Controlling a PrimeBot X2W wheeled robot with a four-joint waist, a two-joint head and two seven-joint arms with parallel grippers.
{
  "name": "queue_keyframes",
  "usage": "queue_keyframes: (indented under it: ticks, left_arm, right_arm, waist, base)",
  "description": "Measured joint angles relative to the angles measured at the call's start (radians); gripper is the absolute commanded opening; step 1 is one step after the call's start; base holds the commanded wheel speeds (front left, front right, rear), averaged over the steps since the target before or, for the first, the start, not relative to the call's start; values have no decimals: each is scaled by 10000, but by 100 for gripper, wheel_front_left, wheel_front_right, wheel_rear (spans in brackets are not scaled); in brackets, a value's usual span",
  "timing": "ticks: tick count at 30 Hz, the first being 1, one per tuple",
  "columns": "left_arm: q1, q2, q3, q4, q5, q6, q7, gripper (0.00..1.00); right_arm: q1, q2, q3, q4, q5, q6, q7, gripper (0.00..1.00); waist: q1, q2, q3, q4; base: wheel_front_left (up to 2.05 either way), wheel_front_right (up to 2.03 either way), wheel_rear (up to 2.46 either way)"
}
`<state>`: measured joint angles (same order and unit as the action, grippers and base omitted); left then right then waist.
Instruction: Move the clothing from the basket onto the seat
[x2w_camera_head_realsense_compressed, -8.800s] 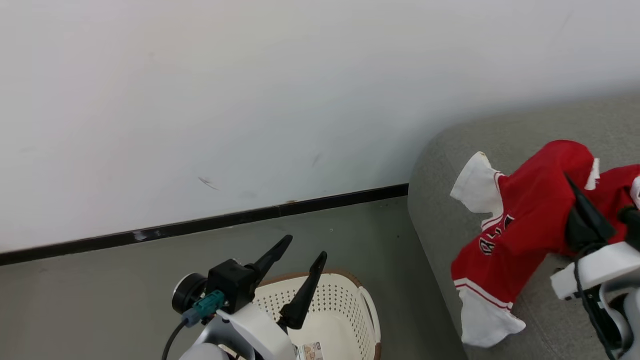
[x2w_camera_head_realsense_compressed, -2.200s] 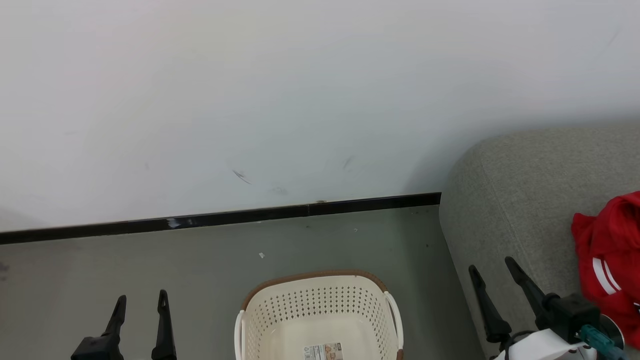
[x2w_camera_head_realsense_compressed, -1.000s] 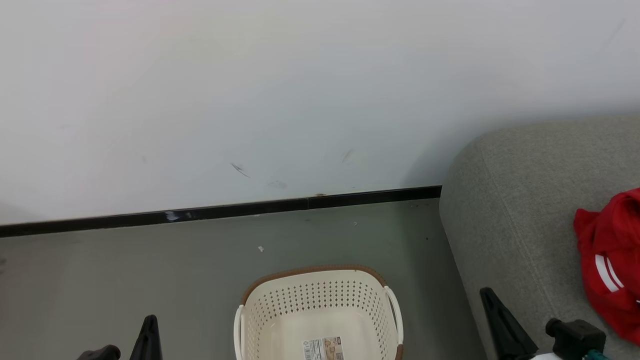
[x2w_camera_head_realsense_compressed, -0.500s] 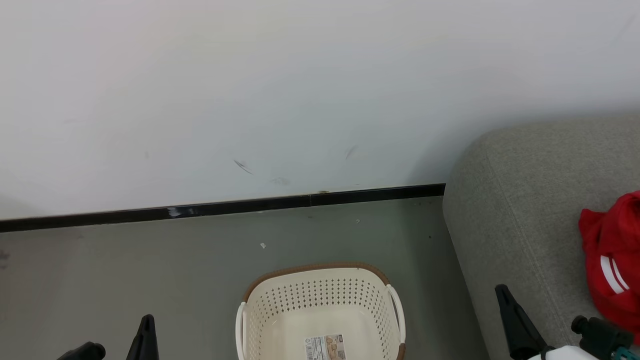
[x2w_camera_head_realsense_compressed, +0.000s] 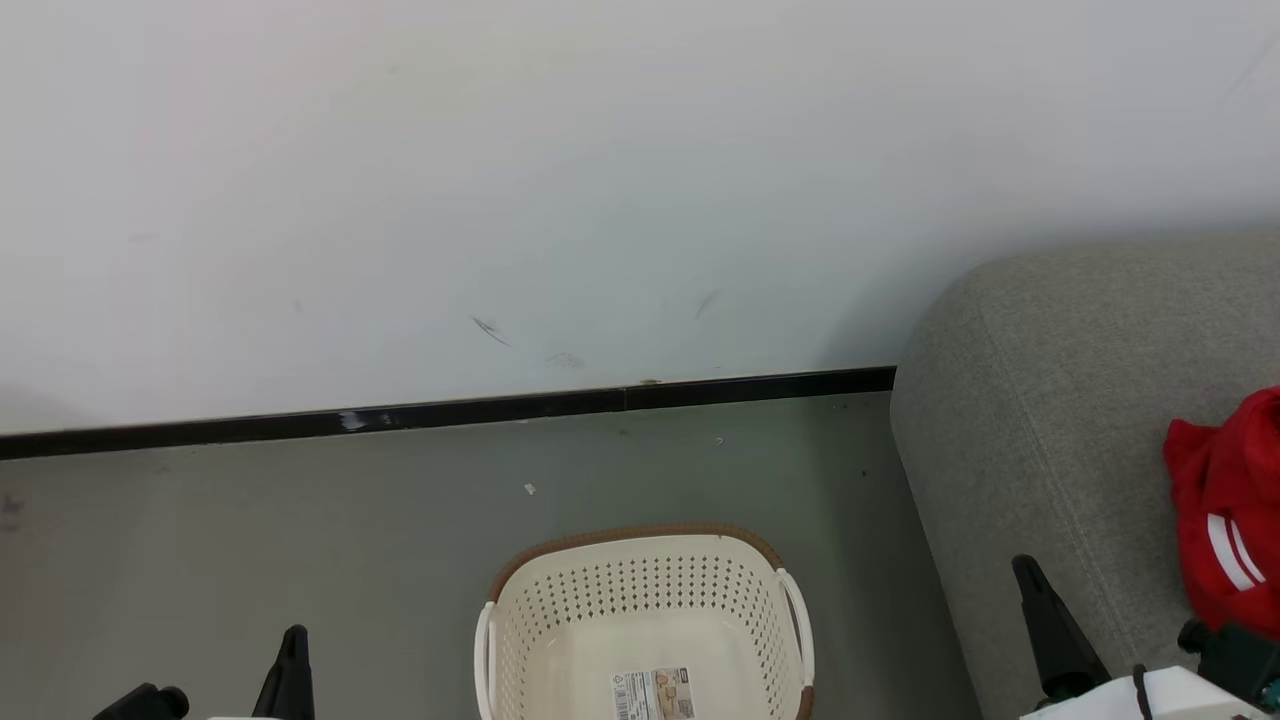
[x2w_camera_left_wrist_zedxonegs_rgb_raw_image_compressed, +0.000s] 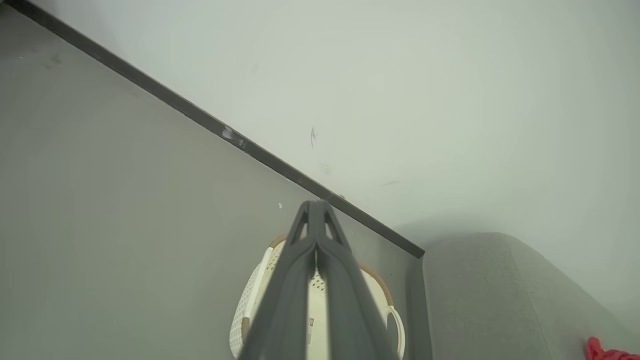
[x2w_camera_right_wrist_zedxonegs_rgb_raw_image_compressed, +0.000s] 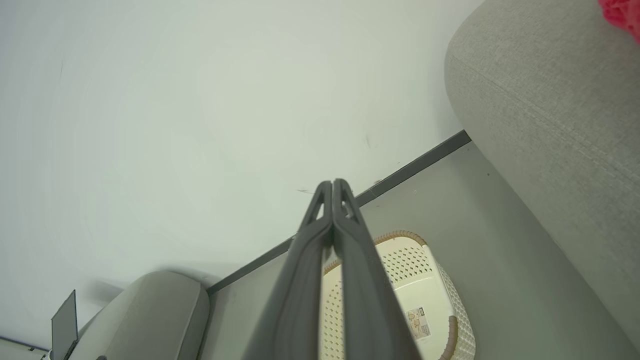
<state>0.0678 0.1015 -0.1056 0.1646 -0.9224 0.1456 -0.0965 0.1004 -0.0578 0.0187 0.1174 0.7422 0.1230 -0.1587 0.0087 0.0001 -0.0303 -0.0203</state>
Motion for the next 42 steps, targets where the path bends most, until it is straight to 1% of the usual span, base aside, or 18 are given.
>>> queue_keyframes:
  ticks: [13, 16, 20, 42]
  left_arm:
    - [-220, -119, 380, 50, -1540, -431, 447, 0]
    - [-249, -140, 441, 67, -1758, -462, 527, 0]
    - [-407, -182, 581, 100, -2232, -650, 654, 0]
    - [-796, -431, 1256, 236, -4784, -1499, 1406, 0]
  right_arm:
    - [-356, -184, -27, 330, 2205, 0, 360, 0]
    - [-453, -199, -31, 418, 2525, 0, 428, 0]
    - [-483, -245, -35, 531, 3206, 0, 474, 0]
    - [-1146, -545, -54, 943, 6869, 0, 1066, 0]
  waist:
    - [-52, 0, 80, 46]
    - [-61, 0, 96, 53]
    - [-71, 0, 127, 67]
    - [-81, 0, 238, 144]
  base:
    - [0, 0, 0]
    - [0, 0, 0]
    - [0, 0, 0]
    - [0, 0, 0]
